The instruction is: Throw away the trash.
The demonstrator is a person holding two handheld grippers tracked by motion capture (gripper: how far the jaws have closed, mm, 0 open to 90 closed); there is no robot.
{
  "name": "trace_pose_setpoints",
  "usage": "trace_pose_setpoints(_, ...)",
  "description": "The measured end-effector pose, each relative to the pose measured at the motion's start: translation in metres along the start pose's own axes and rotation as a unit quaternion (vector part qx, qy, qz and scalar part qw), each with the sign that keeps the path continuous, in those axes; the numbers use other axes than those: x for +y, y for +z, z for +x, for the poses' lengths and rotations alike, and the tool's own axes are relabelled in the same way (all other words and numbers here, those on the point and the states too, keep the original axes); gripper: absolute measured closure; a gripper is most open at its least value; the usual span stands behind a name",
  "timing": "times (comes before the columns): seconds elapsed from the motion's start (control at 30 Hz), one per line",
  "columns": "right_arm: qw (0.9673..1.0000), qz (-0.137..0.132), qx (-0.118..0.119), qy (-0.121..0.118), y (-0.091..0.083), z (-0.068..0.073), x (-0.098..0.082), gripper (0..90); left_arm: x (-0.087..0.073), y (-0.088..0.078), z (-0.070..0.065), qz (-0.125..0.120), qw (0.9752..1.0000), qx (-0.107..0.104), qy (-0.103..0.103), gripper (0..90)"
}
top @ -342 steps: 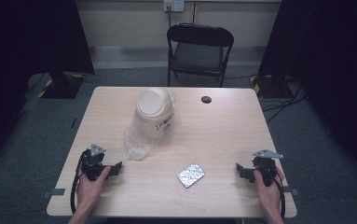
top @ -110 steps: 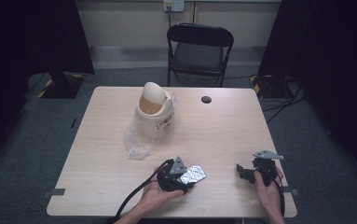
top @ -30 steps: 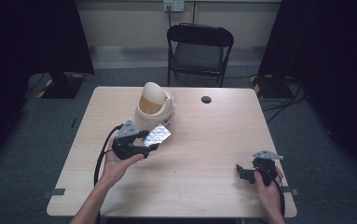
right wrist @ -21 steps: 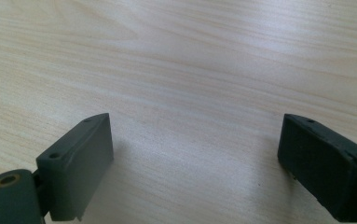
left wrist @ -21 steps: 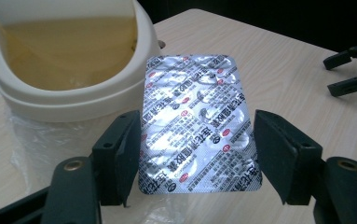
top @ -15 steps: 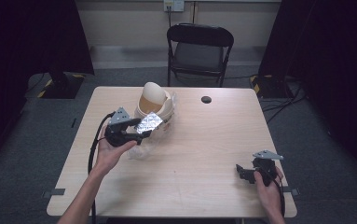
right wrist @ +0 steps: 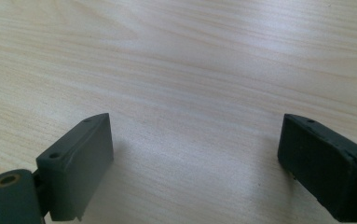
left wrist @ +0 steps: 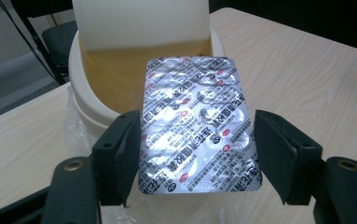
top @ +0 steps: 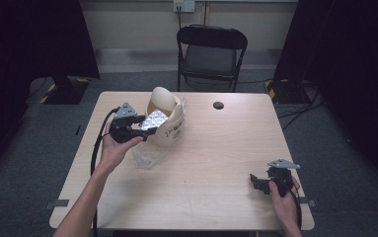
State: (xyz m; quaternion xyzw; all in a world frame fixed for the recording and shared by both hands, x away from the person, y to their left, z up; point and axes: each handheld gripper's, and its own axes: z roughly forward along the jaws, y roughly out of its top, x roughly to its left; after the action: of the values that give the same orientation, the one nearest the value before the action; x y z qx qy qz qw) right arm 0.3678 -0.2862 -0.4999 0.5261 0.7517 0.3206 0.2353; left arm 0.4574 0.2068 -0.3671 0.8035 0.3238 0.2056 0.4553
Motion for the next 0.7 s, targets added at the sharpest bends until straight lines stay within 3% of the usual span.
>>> trace_pose_setpoints(0.7, 1.0, 0.0, 0.0, 0.0, 0.0, 0.0, 0.0, 9.6, 0.017, 0.008, 0.018, -0.003, 0.9999, 0.01, -0.009, 34.1)
